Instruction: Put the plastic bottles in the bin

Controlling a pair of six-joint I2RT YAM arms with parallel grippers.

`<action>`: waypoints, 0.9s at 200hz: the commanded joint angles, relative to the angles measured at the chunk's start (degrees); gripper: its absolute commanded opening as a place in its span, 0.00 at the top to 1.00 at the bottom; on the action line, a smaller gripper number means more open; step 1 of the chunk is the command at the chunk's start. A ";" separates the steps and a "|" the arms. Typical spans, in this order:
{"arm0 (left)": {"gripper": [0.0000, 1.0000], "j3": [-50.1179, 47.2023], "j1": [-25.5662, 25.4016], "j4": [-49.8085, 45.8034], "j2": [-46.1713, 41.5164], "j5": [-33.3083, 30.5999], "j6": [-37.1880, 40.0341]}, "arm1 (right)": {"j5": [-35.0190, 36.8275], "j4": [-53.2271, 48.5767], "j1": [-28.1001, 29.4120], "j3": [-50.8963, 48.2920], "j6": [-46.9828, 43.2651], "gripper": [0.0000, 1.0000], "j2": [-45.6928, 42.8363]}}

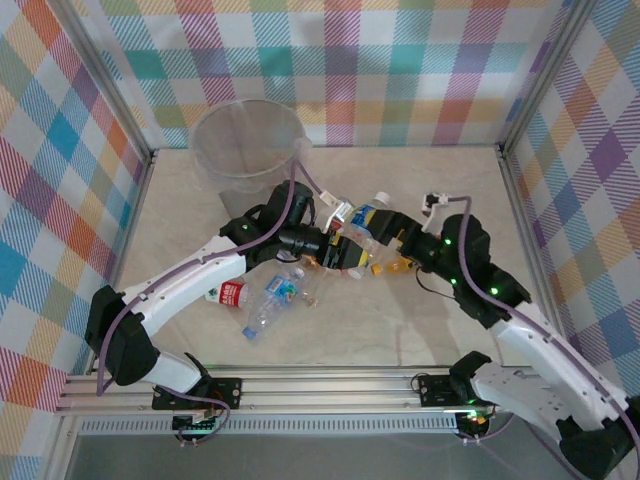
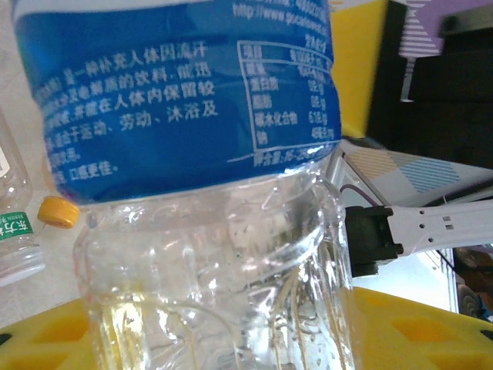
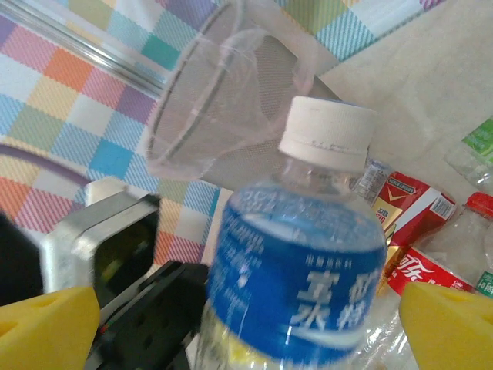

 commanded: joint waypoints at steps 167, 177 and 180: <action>0.44 23.15 12.87 -19.82 -2.51 -17.11 8.76 | -13.11 -13.17 0.33 -2.12 -15.81 0.00 -7.68; 0.44 25.29 14.80 -20.67 -1.46 -17.17 8.56 | -13.27 -13.20 0.33 -1.92 -16.02 0.00 -7.43; 0.44 25.88 15.33 -20.91 -1.15 -17.11 8.50 | -13.28 -13.20 0.33 -1.85 -16.09 0.00 -7.37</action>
